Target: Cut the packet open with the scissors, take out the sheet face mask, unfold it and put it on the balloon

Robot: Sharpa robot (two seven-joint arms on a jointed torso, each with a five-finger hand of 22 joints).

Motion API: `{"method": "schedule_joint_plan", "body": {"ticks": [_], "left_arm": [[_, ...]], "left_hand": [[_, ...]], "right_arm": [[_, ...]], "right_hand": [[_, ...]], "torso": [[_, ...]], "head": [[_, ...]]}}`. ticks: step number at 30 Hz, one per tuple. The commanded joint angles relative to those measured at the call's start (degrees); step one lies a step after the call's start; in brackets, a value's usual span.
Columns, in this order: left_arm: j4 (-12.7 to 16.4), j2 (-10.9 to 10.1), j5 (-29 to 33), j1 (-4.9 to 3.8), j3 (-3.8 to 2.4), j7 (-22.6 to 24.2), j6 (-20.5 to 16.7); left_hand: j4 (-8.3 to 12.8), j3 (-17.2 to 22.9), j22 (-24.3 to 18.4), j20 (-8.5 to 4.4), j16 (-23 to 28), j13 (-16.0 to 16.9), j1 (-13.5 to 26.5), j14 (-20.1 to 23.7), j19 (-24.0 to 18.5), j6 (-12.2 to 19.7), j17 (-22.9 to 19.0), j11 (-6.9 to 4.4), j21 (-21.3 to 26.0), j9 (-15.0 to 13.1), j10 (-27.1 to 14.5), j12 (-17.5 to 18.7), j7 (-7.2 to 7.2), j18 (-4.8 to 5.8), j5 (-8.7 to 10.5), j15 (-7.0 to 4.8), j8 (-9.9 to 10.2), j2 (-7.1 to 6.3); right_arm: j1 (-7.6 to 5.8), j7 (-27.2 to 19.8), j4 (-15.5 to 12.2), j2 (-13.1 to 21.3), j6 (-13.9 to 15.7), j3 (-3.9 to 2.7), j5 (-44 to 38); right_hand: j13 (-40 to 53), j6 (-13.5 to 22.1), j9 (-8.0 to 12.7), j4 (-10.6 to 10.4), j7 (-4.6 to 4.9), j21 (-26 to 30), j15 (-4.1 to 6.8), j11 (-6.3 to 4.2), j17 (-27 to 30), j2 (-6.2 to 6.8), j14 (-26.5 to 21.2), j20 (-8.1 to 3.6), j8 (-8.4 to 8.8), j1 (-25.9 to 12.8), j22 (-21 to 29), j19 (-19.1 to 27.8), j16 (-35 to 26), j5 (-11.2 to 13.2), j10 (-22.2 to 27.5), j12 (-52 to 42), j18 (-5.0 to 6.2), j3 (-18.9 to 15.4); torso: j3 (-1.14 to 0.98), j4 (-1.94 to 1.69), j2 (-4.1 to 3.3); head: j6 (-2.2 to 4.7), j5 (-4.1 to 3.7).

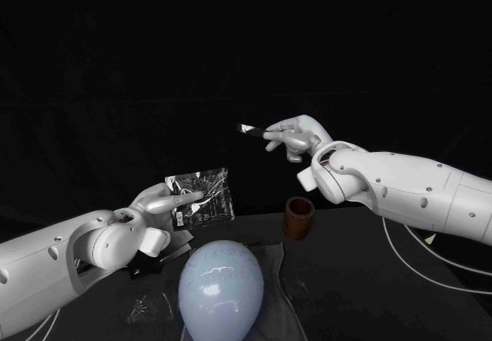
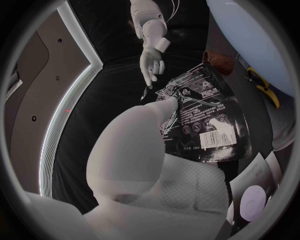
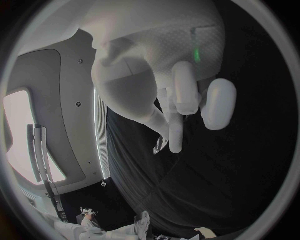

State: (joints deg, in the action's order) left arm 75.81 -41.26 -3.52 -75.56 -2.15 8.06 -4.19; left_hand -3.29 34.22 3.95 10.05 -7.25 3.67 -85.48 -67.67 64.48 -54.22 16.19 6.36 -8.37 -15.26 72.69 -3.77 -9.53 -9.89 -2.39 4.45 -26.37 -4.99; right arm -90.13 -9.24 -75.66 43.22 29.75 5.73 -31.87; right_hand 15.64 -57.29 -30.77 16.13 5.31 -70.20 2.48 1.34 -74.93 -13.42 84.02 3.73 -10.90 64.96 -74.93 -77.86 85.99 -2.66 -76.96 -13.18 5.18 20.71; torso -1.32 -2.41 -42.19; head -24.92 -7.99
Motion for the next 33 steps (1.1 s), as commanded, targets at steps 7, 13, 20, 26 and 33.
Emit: {"method": "schedule_joint_plan", "body": {"ticks": [7,13,20,26,33], "left_arm": [[0.5,-1.2,0.1,-0.08,-0.05,0.8,0.0],[0.6,-2.0,0.1,-0.08,-0.04,1.0,-0.2],[-0.3,-2.9,0.5,-0.08,-0.04,1.4,-0.4],[-1.6,-3.3,0.8,-0.11,-0.05,1.6,-0.6],[-2.1,-3.6,0.9,-0.17,-0.05,1.7,-0.7]], "left_hand": [[0.3,-0.1,0.1,0.15,0.3,0.1,0.0,0.3,-0.1,-0.1,0.1,-0.07,0.1,-7.4,0.3,0.1,-0.34,-0.62,-0.39,-0.13,-0.1,0.32],[0.4,0.0,0.1,0.16,0.3,0.1,0.2,0.3,-0.1,-0.1,0.1,-0.07,0.1,-7.6,0.3,0.1,-0.34,-0.61,-0.39,-0.12,-0.1,0.35],[0.4,0.0,0.1,0.16,0.3,0.1,0.2,0.3,-0.1,-0.1,0.1,-0.07,0.1,-7.6,0.3,0.1,-0.34,-0.61,-0.39,-0.12,-0.1,0.35],[0.5,0.0,0.1,0.15,0.3,0.1,0.2,0.2,-0.1,-0.1,0.1,-0.07,0.1,-7.6,0.3,0.1,-0.34,-0.62,-0.39,-0.12,-0.1,0.36],[0.5,0.0,0.1,0.15,0.3,0.1,0.2,0.2,-0.1,-0.1,0.1,-0.07,0.1,-7.6,0.3,0.1,-0.34,-0.62,-0.39,-0.12,-0.1,0.36]], "right_arm": [[1.51,4.9,-9.0,6.7,-9.2,1.6,-6.2],[2.81,5.2,-12.7,9.3,-9.7,2.11,-7.0],[4.37,4.0,-14.8,9.1,-10.4,2.35,-9.1],[5.47,3.6,-15.7,6.6,-11.1,2.45,-17.5],[6.23,4.0,-16.3,5.8,-11.7,2.52,-21.5]], "right_hand": [[0.2,0.3,-17.9,-0.1,0.05,0.4,-0.04,0.06,-2.4,0.07,3.2,0.05,-6.02,-0.9,-1.5,0.6,-0.6,-0.1,0.5,0.4,-0.12,0.8],[0.2,0.3,-17.9,-0.2,0.06,0.4,-0.05,0.07,-2.4,0.1,3.2,0.06,-5.97,-1.0,-1.5,0.5,-0.6,-0.1,0.5,0.4,-0.13,0.9],[0.3,0.3,-17.9,-0.3,0.1,0.6,-0.08,0.11,-2.0,0.14,3.1,0.09,-5.79,-1.2,-1.4,0.7,-0.8,-0.1,0.6,0.4,-0.09,1.2],[0.4,0.3,-17.9,-0.6,0.15,0.4,-0.12,0.16,-2.1,0.36,3.1,0.13,-5.65,-1.5,-1.5,0.6,-0.8,-0.1,0.6,0.5,-0.13,1.4],[0.4,0.2,-17.9,-0.7,0.14,0.4,-0.14,0.16,-2.1,0.42,3.1,0.14,-5.61,-1.6,-1.5,0.5,-0.8,-0.1,0.6,0.5,-0.15,1.4]], "torso": [[-0.02,-0.01,0.05],[-0.02,0.07,0.0],[-0.04,0.06,-0.05],[0.09,-0.18,-0.12],[0.13,-0.08,-0.02]], "head": [[-0.66,1.03],[-1.23,1.46],[-1.91,2.75],[-2.66,3.92],[-3.57,4.61]]}}
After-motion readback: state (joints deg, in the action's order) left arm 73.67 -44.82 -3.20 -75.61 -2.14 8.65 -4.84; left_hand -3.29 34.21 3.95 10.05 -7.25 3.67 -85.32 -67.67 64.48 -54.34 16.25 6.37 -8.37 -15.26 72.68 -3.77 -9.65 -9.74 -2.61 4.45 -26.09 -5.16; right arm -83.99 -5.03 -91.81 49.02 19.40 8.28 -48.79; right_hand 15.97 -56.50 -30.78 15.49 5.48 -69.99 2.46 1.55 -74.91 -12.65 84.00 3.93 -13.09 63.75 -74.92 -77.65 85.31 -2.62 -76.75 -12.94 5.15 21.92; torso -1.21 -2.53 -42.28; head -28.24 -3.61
